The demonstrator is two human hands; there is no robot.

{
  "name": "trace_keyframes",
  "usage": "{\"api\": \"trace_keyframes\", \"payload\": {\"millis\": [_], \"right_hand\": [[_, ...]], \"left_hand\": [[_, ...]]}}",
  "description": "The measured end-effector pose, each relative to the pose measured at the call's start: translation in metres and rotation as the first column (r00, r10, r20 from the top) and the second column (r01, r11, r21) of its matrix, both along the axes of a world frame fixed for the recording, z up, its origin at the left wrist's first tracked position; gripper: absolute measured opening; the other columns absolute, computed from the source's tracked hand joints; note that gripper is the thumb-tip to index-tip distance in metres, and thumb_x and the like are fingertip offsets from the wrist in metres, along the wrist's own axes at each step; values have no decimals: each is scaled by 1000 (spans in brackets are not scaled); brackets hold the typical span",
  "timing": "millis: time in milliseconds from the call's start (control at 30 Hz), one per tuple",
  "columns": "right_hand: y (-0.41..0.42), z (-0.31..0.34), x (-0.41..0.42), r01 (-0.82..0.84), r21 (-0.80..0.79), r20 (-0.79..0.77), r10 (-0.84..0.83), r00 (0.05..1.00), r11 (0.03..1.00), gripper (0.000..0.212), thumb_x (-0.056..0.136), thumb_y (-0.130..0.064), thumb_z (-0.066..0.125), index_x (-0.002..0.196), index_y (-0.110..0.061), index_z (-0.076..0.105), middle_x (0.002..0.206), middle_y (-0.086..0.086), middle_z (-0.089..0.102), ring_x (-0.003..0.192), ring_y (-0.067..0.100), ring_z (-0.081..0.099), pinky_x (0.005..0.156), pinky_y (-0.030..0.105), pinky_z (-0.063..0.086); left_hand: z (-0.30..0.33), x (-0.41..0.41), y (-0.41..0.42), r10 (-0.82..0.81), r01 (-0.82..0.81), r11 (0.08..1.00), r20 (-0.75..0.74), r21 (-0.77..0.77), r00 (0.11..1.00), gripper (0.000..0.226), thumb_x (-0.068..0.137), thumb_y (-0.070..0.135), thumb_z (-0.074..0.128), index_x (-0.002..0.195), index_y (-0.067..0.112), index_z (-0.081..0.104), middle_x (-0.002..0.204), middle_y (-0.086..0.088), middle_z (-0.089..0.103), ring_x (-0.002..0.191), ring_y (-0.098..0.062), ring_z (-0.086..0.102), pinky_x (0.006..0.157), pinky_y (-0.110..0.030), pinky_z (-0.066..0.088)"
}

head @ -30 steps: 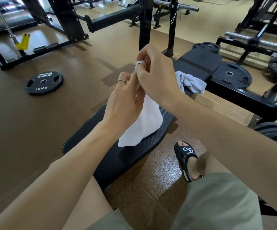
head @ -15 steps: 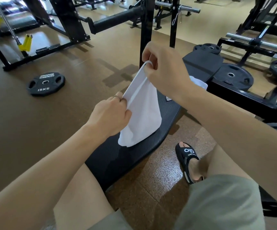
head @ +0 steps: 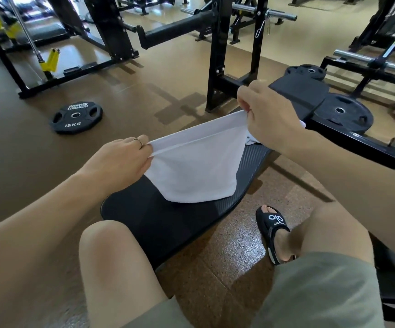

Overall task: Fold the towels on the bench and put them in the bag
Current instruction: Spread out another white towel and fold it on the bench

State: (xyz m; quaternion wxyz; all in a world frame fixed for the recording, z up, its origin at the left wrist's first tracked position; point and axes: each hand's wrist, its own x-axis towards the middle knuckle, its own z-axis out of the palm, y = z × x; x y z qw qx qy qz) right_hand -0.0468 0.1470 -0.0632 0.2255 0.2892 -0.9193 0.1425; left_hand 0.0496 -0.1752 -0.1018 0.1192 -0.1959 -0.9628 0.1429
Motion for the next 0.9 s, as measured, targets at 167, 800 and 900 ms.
{"api": "trace_keyframes", "payload": {"millis": [167,800,900], "right_hand": [[8,-8,-2,-213,289,-87,247,965,933,31,77,18,57,82,-12,47,104,12,55,86,32,49,50,35,35],[27,-13,0,-176,100,120,164,979,979,31,91,-43,64,82,-13,66,81,-2,59,66,18,57,62,33,48],[31,-16,-4,-140,89,111,130,985,986,28,94,-36,66,80,-12,63,79,0,59,65,20,54,61,34,47]], "left_hand": [[5,2,-24,-104,104,994,19,15,994,47,109,32,17,104,10,58,101,-4,49,78,-29,57,61,-44,52],[29,10,-31,-117,107,902,-1,419,993,29,105,28,46,86,9,57,93,2,49,73,-23,50,71,-34,45],[32,9,-30,-107,112,851,-39,513,993,14,102,15,57,90,8,61,94,0,55,78,-23,53,75,-37,47]]}}
